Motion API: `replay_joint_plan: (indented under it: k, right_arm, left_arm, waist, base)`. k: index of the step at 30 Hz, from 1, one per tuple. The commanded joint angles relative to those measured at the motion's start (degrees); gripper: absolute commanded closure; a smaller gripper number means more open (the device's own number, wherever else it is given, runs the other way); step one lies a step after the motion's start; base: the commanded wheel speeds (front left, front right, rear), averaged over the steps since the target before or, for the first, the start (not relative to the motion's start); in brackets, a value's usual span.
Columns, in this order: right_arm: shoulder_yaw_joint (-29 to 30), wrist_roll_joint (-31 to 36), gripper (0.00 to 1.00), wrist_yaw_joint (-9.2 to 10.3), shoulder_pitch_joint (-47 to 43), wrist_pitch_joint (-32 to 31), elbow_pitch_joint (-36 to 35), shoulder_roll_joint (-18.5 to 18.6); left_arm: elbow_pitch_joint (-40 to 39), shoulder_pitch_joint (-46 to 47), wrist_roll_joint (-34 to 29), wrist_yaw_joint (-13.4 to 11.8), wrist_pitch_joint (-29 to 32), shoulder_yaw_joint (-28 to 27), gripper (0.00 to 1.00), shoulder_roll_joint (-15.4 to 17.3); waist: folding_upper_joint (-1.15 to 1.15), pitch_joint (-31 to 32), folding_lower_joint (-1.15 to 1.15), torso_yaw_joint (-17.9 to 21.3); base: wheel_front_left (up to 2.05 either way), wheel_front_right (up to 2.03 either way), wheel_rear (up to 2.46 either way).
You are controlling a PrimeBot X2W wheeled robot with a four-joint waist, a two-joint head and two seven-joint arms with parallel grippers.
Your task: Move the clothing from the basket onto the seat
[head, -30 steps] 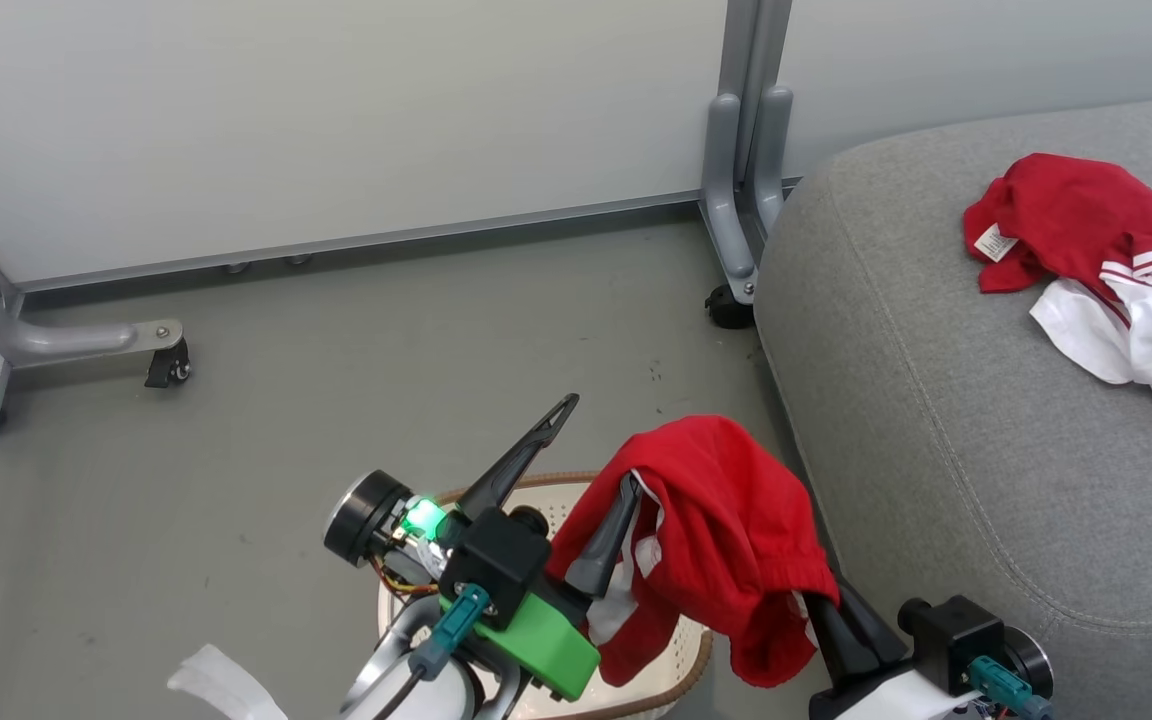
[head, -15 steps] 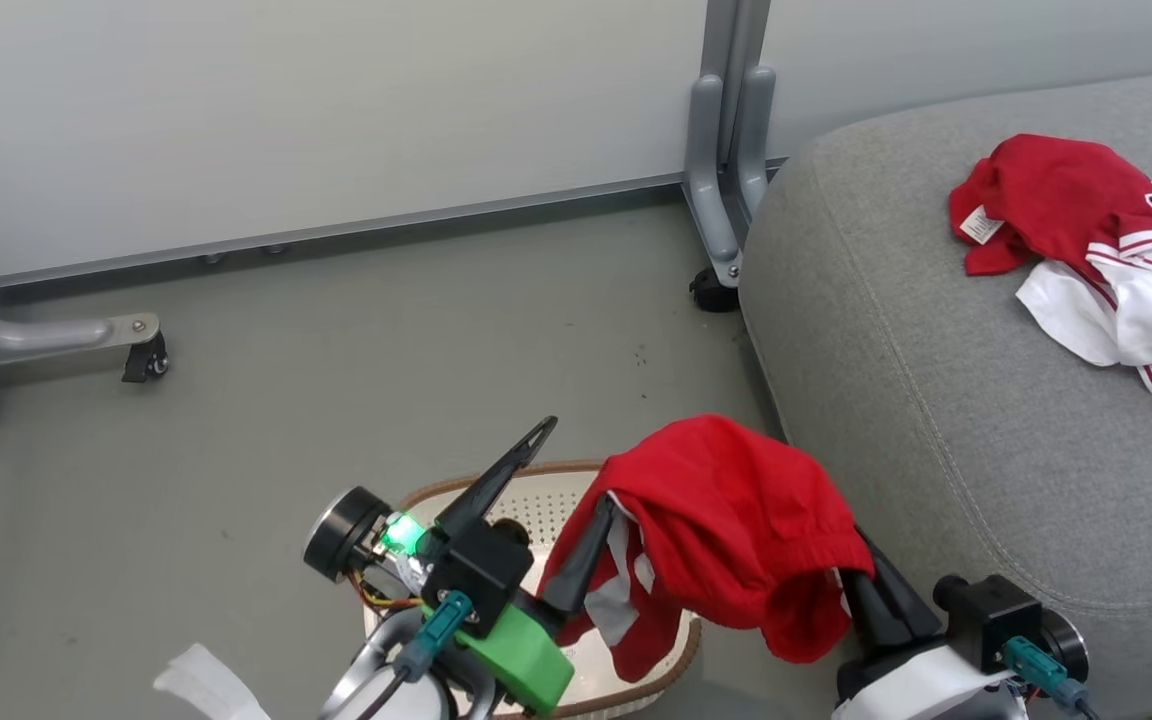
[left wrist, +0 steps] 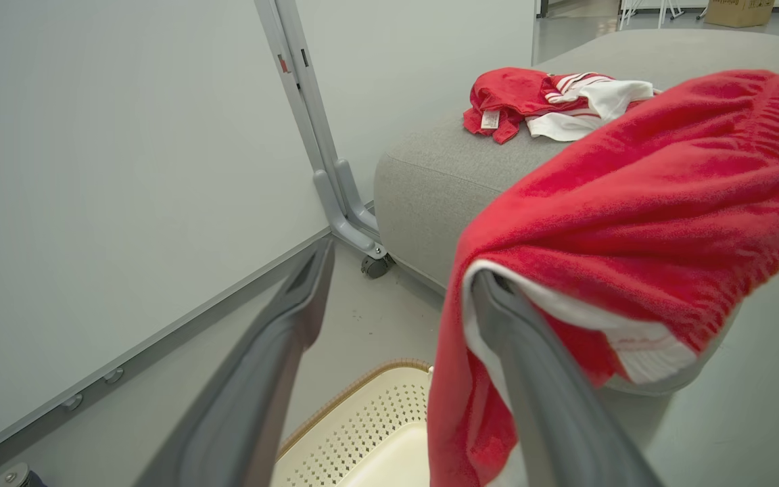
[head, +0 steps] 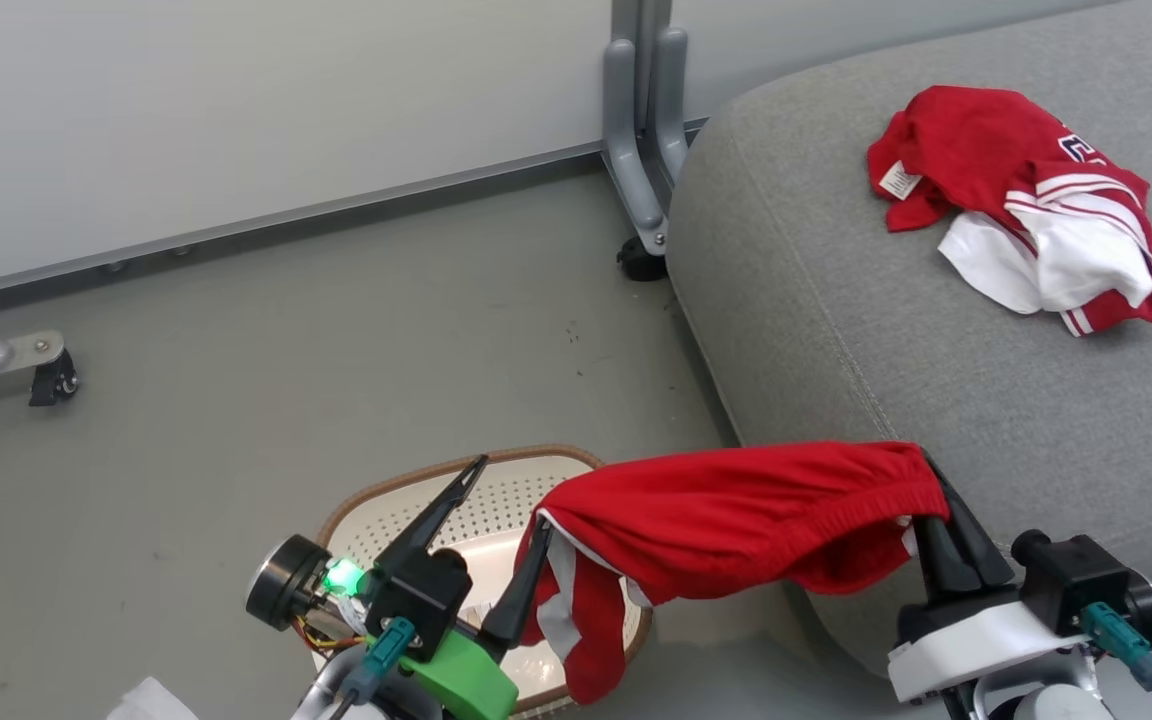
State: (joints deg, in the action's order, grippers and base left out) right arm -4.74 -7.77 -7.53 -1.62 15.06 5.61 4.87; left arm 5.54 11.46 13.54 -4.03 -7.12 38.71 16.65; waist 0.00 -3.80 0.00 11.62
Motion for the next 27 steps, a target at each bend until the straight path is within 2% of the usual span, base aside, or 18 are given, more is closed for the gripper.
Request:
replay_joint_plan:
  k: [1, 8, 18, 27]
  right_arm:
    - [0.67, 0.5, 1.0, 0.08, 0.87, 0.16, -0.6, 0.32]
    - [4.95, 1.41, 1.0, 0.07, 0.24, 0.17, -3.07, -0.03]
    - [4.42, 1.52, 1.0, 0.07, -0.48, 0.17, -5.13, -0.61]
    - [4.46, 0.71, 1.0, 0.08, 0.67, 0.17, -7.12, -1.41]
  left_arm:
    - [-0.15, -0.64, 0.21, -0.31, -0.37, -0.51, 0.0, 0.39]
    - [0.0, 0.42, 0.29, -0.56, -0.45, -0.8, 0.0, 1.32]
    - [-0.09, 2.23, 0.0, -0.34, -0.73, -0.65, 0.0, 1.94]
    - [-0.56, 3.97, -0.65, 0.06, -0.02, 0.0, 0.0, 2.39]
  waist:
    - [0.0, -1.35, 0.0, 2.72]
    - [0.0, -2.87, 0.0, 8.0]
    - [0.0, -4.8, 0.0, 15.2]
    - [0.0, -7.42, 0.0, 18.45]
  base:
    - [0.0, 0.0, 0.0]
    - [0.0, 0.0, 0.0]
    - [0.0, 0.0, 0.0]
    - [0.0, 0.0, 0.0]
